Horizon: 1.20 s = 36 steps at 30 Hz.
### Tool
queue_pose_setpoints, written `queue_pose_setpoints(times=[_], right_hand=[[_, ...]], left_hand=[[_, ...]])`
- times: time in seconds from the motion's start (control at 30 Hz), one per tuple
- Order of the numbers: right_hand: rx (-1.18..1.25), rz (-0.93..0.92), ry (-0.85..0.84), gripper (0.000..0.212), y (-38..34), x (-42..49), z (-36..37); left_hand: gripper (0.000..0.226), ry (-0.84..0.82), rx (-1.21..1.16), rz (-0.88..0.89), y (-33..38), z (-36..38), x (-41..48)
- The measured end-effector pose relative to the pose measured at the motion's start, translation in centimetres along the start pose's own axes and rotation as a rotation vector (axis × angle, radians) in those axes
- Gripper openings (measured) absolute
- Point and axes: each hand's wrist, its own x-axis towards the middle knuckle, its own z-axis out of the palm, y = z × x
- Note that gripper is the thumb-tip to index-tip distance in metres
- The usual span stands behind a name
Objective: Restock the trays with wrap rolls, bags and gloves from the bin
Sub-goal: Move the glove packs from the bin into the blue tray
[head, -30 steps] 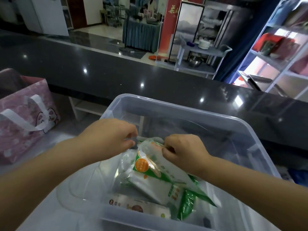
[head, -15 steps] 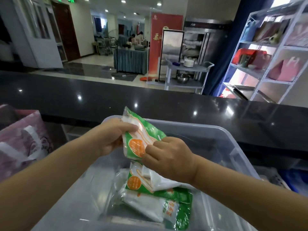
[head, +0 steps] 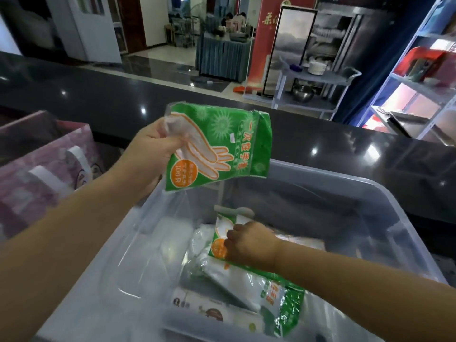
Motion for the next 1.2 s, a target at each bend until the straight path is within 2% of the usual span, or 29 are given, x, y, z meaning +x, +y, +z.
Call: queue_pose_setpoints(times=[0.1,0.17,0.37,0.47,0.57,0.77,0.87,0.93,1.07,1.2], right_hand=[[0.098,0.2,-0.106,0.053,-1.7,1.4,2.3],[0.075,0.205,-0.132,0.059,-2.1,1.5,2.5],[-0.1,0.128,-0.119,0.03,-2.0,0.7,1.0],[-0.042,0.123,0.1,0.021,-1.6,-0.2,-1.8],[0.013,0.147,0.325,0.022,-1.1,-1.3,-5.8],[0.036,0.406,0.697,0.021,0.4,-3.5,-14.6],[-0.045,0.43,0.865,0.022,1.6,-4.5,-18.8],[-0.198,0.381,0.913,0.019,1.8,-4.7,-20.6],[-0.484,0.163,0.818,0.012,0.2,-3.0,-20.1],[-0.418,0.12,0.764,0.01,-1.6,-2.2,-17.1]], left_hand=[[0.021,0.032,-0.023,0.013,-1.0,-1.0,-0.1],[0.024,0.05,-0.042,0.005,-1.6,-1.4,-0.3],[0.018,0.056,-0.024,-0.055,-2.4,-1.7,-1.1],[0.017,0.029,-0.029,-0.061,-2.0,-1.6,-1.1],[0.019,-0.022,-0.029,-0.063,-1.4,-1.4,-0.8],[0.023,-0.086,0.138,0.013,0.3,0.0,-0.7],[0.018,-0.144,0.139,-0.019,1.2,1.6,-1.2],[0.017,-0.18,0.064,-0.062,1.5,2.6,-1.6],[0.021,-0.224,-0.141,-0.255,2.1,5.3,-2.3],[0.043,-0.219,-0.327,-0.491,2.2,7.1,-2.4]])
